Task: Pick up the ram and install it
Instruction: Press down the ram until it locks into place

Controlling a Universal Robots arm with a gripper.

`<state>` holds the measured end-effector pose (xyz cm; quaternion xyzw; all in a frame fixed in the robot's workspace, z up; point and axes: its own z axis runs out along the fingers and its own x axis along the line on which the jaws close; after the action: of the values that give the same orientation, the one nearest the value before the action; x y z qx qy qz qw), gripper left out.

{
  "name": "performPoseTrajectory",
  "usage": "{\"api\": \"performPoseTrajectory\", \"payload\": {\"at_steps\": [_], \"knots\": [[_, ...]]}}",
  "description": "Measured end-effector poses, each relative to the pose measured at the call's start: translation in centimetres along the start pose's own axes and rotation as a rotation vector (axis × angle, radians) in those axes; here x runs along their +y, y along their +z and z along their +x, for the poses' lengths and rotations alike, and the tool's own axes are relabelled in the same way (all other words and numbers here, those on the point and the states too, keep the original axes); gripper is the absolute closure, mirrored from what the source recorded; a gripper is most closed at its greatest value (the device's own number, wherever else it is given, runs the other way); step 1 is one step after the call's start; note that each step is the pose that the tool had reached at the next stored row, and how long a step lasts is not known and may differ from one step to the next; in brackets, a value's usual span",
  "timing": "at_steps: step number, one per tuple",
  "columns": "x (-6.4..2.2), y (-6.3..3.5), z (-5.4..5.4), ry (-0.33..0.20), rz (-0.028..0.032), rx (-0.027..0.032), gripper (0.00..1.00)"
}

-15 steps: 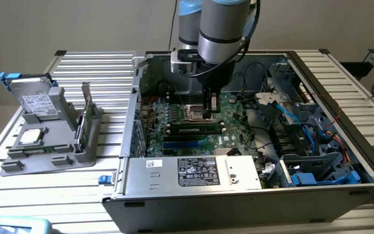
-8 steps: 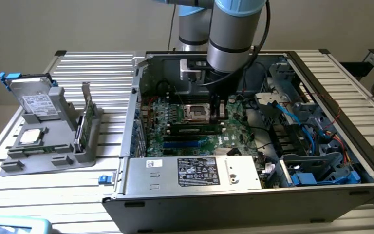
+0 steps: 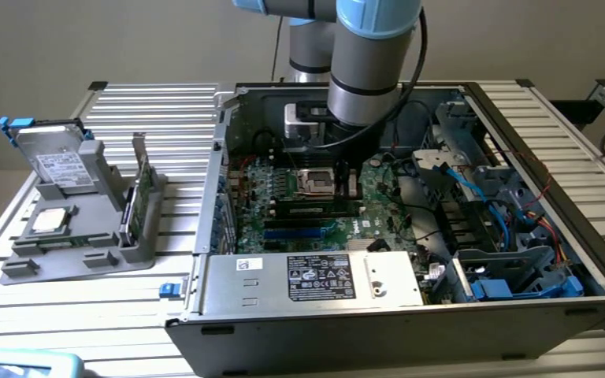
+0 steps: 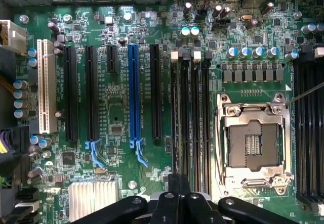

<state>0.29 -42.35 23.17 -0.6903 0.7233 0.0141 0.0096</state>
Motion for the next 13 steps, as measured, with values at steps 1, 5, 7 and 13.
{"api": "performPoseTrajectory", "payload": {"at_steps": [1, 5, 7, 13], "knots": [[0.00, 0.06, 0.00, 0.000, 0.0002, -0.0005, 0.89], [0.01, 0.11, -0.27, -0.007, -0.0002, -0.0013, 0.89], [0.01, 0.12, -0.42, -0.012, -0.0003, -0.0016, 0.89], [-0.45, 0.31, -0.44, -0.036, -0.0013, -0.0018, 0.89]]}}
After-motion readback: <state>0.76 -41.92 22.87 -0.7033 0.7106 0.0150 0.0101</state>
